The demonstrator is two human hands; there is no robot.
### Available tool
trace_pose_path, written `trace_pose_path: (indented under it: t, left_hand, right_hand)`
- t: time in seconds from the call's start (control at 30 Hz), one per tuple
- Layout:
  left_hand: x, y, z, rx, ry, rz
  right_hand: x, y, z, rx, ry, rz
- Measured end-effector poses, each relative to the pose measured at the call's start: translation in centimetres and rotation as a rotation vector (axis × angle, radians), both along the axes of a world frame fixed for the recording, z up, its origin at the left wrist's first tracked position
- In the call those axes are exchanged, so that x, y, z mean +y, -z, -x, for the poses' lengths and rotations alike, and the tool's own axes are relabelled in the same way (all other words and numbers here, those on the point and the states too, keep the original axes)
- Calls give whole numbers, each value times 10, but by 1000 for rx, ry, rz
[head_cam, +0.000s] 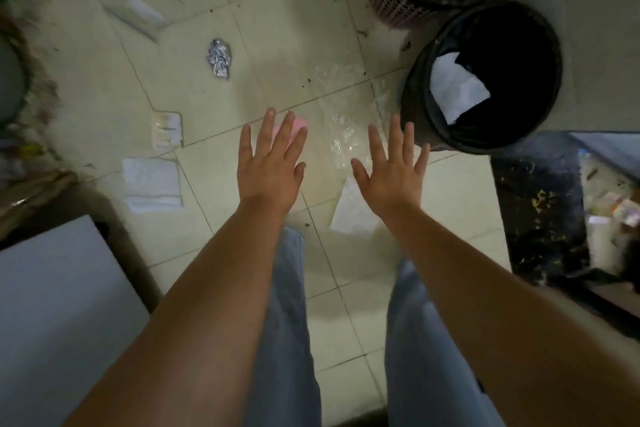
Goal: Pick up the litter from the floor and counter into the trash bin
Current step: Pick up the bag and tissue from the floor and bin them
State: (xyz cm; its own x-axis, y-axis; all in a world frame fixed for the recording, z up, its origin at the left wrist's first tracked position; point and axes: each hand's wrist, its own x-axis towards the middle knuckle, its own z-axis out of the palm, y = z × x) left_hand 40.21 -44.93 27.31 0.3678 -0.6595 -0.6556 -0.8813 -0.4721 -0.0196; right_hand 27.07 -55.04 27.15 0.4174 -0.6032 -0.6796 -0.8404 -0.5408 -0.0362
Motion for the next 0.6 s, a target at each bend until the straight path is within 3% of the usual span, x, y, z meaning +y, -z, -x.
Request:
trace_pose_path:
  t: [0.3, 0.6]
  left_hand:
    - [-6, 57, 3, 85, 282, -72]
    - [-20, 227, 55, 200, 305, -66]
  right_hand:
    - [61, 48, 50, 127, 360, -174]
    - [77, 231, 104, 118, 683, -228]
